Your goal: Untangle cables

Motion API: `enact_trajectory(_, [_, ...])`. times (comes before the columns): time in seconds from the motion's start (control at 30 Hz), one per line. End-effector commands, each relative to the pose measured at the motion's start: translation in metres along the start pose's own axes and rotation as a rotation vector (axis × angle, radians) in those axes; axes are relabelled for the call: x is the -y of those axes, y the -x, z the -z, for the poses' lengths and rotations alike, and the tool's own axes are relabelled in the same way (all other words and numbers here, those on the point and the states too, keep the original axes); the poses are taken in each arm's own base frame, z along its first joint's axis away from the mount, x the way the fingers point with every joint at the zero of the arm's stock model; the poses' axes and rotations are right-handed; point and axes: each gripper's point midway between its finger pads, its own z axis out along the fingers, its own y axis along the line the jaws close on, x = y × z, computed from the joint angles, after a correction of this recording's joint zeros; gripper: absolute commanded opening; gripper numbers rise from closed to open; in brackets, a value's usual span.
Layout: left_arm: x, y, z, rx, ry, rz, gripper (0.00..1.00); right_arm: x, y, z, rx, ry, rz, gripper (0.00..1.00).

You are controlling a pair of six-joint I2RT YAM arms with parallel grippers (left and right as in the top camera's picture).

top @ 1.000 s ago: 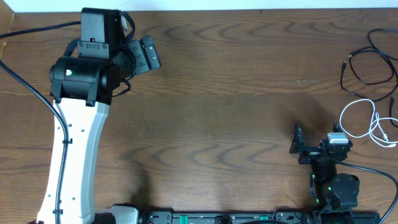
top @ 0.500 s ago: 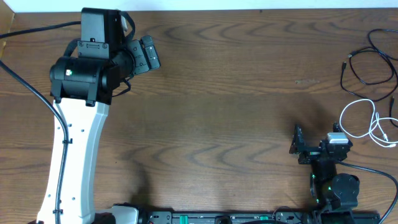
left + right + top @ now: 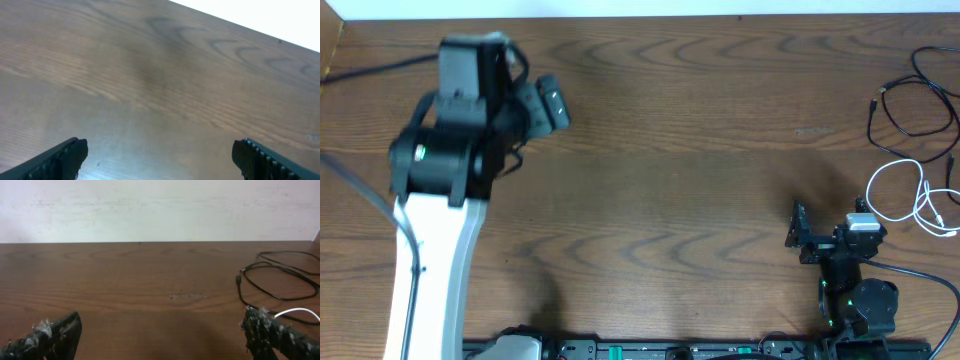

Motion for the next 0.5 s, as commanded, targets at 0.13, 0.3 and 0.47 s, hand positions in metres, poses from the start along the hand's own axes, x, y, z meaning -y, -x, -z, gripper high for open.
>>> enact_trajectory(0.13, [-0.027,-0.013,0.009,0.246,-0.046,0.042,0.98,-0.003,-0.002,0.000,-0.005,0.015,0.013,0.99])
enact_trajectory(0.3, [-0.033,-0.027,0.010,0.420,-0.108,0.051,0.98,-0.003,-0.002,0.000,-0.005,0.015,0.013,0.99])
enact_trajectory(0.47, [-0.041,-0.049,0.006,0.581,-0.166,0.051,0.98,-0.003,-0.002,0.000,-0.005,0.015,0.013,0.99])
